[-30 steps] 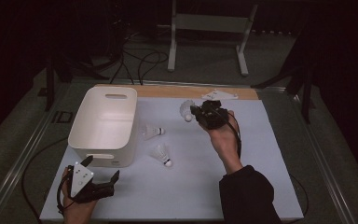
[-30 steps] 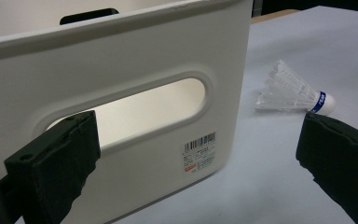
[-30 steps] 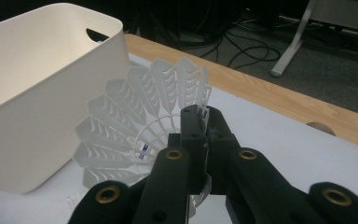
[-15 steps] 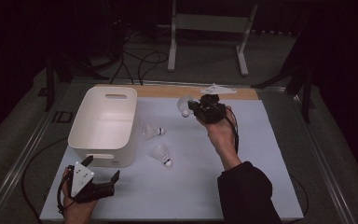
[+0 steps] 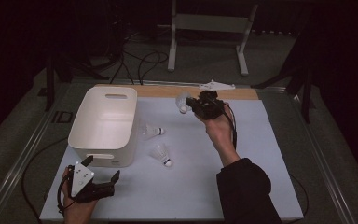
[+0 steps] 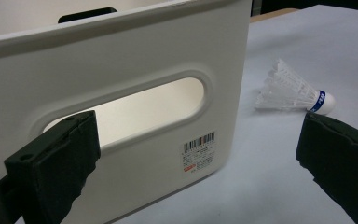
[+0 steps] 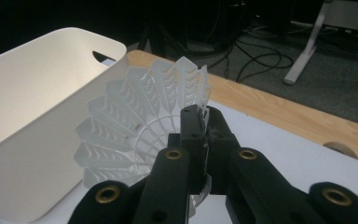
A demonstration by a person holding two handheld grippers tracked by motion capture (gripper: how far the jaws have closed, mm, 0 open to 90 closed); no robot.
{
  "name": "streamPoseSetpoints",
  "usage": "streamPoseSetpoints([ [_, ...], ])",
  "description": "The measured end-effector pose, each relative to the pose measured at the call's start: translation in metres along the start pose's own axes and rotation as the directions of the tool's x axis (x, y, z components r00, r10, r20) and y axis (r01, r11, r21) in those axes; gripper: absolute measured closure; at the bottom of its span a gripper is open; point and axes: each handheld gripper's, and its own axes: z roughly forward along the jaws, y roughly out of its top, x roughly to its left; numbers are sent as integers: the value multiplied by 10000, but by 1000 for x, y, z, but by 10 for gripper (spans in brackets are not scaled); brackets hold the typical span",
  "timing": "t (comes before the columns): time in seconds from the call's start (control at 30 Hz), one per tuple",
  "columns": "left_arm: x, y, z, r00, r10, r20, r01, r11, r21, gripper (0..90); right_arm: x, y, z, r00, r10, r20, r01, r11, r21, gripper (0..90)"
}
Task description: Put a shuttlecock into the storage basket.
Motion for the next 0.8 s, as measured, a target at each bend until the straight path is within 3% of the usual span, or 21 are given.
streamPoseSetpoints([
  [0.8,0,0,0,10000,-17,26,17,10000,-22,2,12,22,18,9983,-263,-524,259,9996,-73,889],
])
